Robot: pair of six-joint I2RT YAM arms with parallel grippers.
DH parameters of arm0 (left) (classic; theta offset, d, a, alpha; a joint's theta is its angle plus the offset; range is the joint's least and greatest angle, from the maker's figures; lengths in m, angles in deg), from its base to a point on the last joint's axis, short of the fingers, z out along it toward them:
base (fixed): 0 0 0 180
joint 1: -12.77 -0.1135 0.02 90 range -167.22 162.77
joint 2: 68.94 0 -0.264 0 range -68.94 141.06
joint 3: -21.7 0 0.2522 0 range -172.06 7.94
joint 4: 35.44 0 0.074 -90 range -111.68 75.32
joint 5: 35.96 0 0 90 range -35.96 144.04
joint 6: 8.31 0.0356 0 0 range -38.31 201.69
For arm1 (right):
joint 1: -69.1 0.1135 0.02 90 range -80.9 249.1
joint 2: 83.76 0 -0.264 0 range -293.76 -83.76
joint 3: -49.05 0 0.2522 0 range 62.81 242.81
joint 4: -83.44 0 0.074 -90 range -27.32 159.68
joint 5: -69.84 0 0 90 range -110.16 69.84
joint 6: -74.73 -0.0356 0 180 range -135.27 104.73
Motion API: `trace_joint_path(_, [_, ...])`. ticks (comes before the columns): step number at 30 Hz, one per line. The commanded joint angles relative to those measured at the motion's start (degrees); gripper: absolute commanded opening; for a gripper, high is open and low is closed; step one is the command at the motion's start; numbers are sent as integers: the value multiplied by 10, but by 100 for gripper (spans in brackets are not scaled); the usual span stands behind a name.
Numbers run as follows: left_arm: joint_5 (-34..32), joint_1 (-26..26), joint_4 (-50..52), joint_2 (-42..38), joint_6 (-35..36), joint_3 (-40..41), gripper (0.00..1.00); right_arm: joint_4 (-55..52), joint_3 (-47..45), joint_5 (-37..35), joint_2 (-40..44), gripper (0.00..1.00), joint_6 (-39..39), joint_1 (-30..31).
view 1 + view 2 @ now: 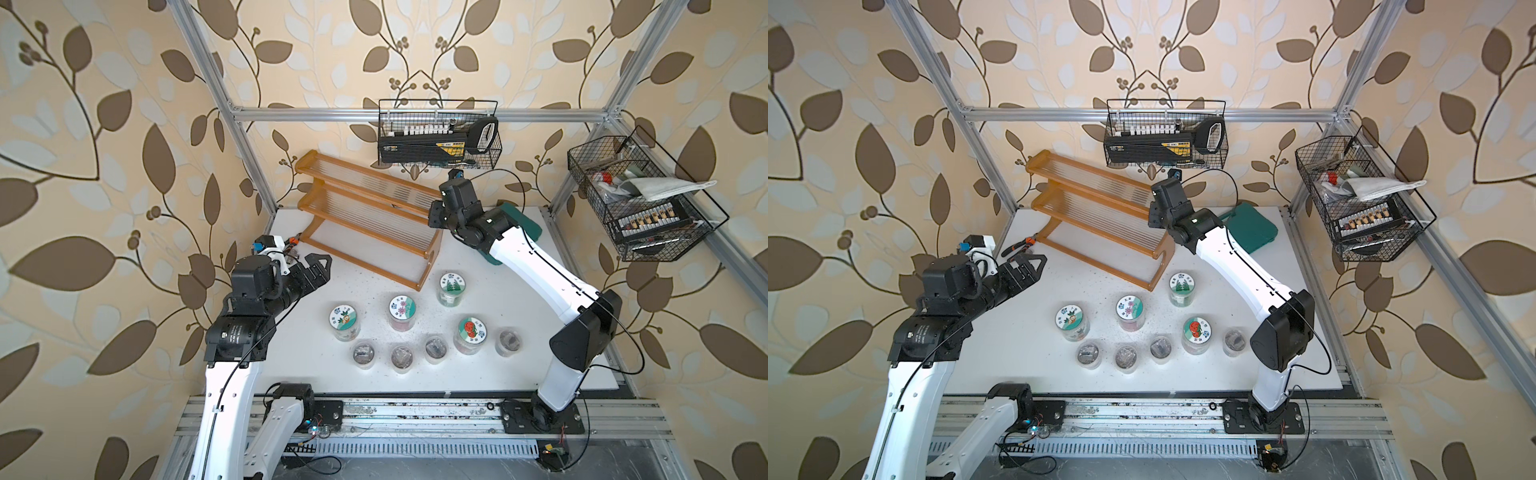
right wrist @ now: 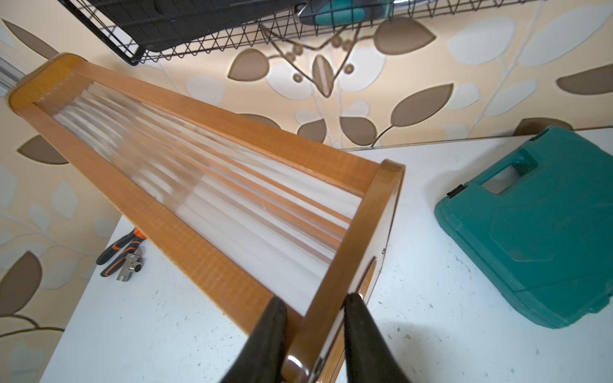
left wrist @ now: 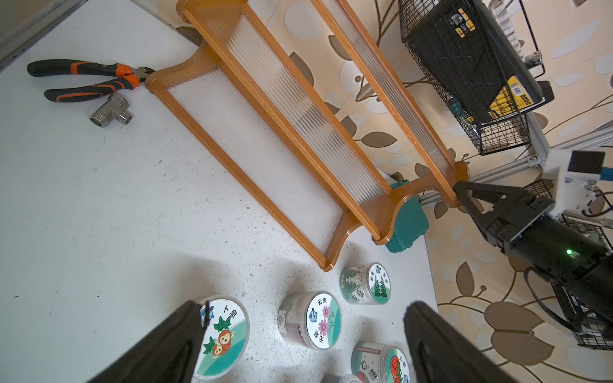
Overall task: Place the seed container on the shelf
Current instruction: Move the shelf to the center of the board.
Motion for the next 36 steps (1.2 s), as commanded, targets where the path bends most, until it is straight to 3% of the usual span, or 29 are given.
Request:
trace_joint_path(1, [13,4,-11,-6,-1,-5,98,-14,-17,-4,24,24,18,-20])
trace_joint_path(36, [26,4,-6,4,10,-1,98,14,-94,81,109,7,92,-147])
